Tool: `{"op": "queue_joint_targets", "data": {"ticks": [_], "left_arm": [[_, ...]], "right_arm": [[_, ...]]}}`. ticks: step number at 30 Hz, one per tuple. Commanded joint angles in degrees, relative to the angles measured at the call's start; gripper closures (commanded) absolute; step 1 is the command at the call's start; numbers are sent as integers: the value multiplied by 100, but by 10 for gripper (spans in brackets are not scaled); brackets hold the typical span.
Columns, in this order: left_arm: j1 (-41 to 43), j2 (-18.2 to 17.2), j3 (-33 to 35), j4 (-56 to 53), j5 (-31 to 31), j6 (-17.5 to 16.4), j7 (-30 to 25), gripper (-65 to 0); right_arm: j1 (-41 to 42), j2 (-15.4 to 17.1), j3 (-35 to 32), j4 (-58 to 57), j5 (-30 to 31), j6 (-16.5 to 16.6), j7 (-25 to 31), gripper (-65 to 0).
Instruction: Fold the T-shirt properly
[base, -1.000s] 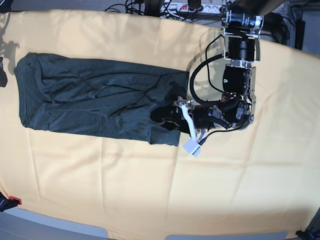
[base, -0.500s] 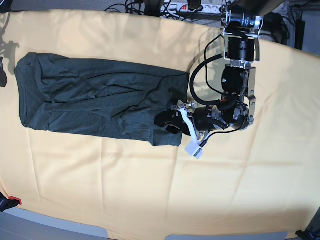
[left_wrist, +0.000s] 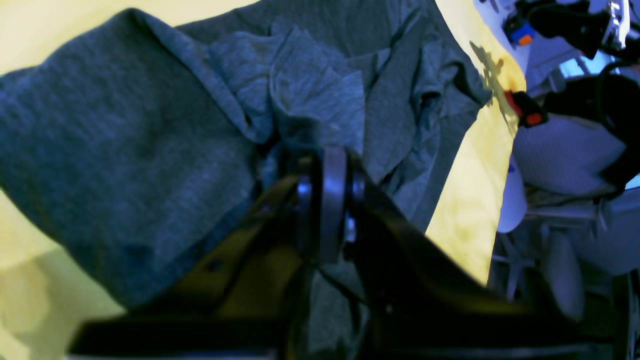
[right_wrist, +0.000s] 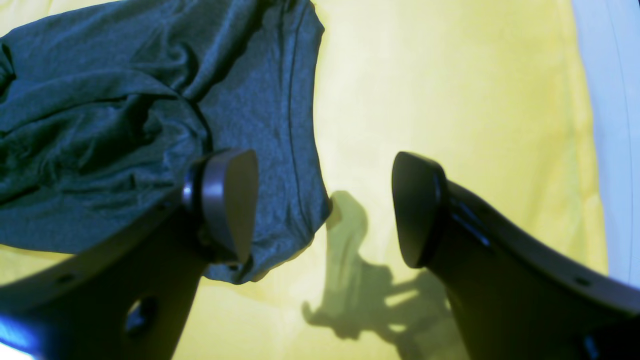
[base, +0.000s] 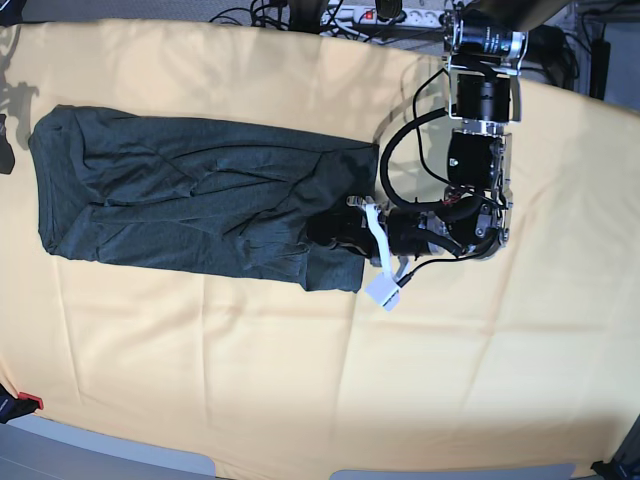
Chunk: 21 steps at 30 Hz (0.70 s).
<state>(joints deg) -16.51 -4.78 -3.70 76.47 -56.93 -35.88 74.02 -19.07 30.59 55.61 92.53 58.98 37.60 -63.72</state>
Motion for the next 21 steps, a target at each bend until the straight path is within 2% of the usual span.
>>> {"op": "queue_joint_targets", "data": {"ticks": [1, 4, 7, 12, 18, 21], "left_arm": [[-142, 15, -7, 90, -356, -17, -63, 0], [-142, 15, -7, 90, -992, -92, 28, 0], [-153, 15, -7, 92, -1722, -412, 437, 0], [-208, -15, -153, 96, -1775, -412, 490, 0], [-160, 50, -151, 94, -2520, -412, 598, 0], [-39, 122, 59, 94, -2573, -412, 598, 0]], "right_arm": [[17, 149, 59, 74, 105, 35, 90, -432], [17, 149, 59, 74, 105, 35, 90, -432], [15, 149, 59, 74, 103, 35, 85, -432], [17, 149, 59, 74, 103, 35, 87, -432], [17, 149, 59, 74, 105, 35, 90, -432], [17, 149, 59, 74, 105, 35, 92, -432]]}}
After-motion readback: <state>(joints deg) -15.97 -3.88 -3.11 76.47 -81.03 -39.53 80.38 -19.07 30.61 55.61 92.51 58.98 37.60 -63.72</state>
